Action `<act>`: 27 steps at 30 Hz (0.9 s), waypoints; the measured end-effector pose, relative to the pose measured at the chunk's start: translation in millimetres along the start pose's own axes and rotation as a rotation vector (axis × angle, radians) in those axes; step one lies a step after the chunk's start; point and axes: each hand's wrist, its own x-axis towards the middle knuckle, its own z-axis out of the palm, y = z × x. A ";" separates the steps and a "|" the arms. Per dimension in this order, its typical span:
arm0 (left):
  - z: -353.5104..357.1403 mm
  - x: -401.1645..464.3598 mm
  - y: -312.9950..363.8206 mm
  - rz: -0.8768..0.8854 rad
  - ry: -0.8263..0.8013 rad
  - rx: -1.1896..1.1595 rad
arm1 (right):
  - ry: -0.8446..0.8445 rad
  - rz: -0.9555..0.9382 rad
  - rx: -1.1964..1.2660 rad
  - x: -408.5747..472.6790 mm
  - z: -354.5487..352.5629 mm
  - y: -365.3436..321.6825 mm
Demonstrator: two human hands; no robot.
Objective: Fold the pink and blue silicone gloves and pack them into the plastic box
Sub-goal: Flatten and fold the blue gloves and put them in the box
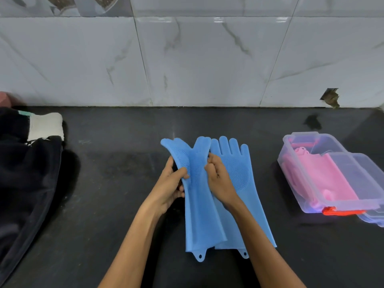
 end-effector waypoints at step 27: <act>65.5 9.2 -53.1 0.319 0.466 0.693 | 0.236 0.402 -0.356 -32.8 -121.5 39.7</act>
